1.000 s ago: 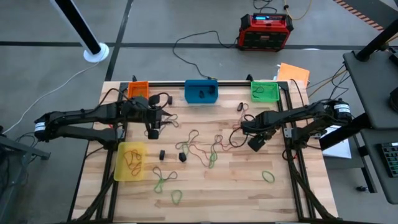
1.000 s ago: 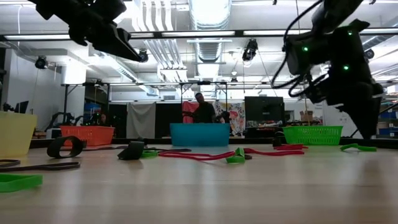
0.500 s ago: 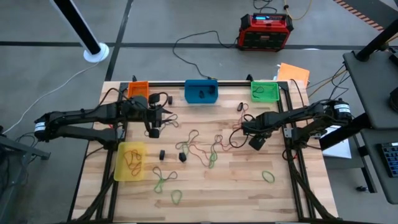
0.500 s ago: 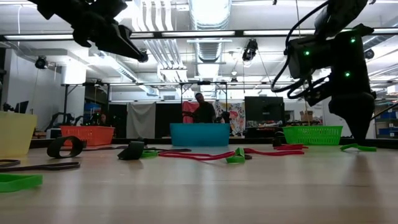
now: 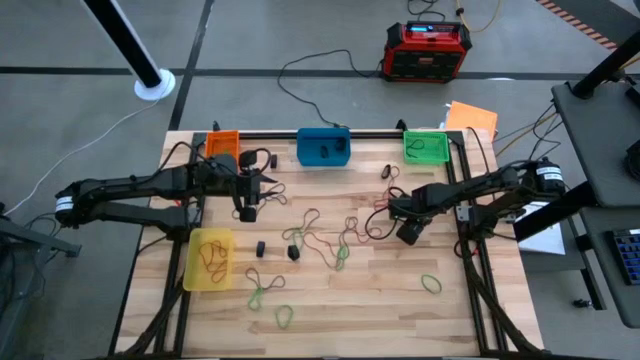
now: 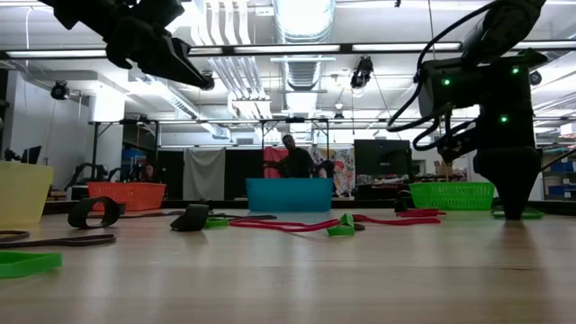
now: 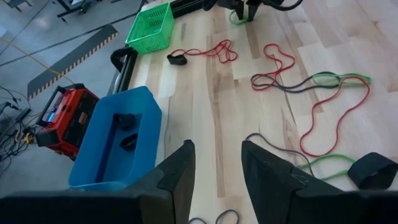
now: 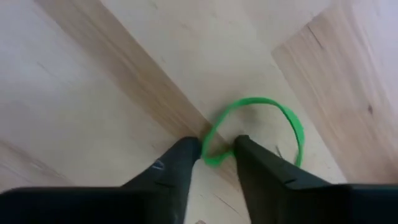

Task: Sort rubber bands into baskets
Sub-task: Put the green rubber band into the orange bin

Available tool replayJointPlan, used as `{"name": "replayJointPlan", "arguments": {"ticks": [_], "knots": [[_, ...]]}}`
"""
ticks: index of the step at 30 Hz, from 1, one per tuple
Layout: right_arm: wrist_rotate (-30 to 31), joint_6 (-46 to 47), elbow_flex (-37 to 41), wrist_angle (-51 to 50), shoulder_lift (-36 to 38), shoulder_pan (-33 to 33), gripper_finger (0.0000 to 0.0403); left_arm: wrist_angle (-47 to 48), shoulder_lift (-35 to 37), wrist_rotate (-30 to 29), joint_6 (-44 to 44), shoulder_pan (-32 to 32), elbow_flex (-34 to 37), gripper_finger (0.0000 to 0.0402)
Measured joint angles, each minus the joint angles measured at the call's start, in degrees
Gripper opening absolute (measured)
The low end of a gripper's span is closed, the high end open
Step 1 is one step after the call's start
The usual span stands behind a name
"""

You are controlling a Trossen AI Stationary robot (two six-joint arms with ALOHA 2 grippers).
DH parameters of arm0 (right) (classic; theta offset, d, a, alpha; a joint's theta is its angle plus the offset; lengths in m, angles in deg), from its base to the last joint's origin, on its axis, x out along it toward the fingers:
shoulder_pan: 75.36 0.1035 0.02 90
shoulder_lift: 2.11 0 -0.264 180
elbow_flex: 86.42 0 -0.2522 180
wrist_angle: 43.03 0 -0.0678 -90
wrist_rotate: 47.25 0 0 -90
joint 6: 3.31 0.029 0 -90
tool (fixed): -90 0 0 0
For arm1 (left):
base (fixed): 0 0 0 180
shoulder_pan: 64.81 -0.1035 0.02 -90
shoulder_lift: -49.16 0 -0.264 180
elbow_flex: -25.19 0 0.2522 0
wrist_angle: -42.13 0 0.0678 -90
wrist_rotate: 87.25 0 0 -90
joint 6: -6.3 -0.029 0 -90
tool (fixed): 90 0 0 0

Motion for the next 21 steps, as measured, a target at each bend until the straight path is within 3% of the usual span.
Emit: {"name": "replayJointPlan", "arguments": {"ticks": [6, 15, 21], "knots": [[0.47, -2.02, -0.15, 0.56, 0.66, 0.24, 0.0018, -0.01, 0.0, 0.01, 0.02, 0.0, 0.0, 0.0115], [2.81, -0.38, -1.13, 1.57, 7.99, 0.2, 0.0012, -0.32, 0.0, 2.0, 0.68, 0.0, 0.0, 0.0115], [1.24, -5.47, -1.5, 18.05, 11.81, 0.2, 0.0012, -2.62, -1.1, 11.5, 2.54, 0.04, 0.02, 0.0115]]}}
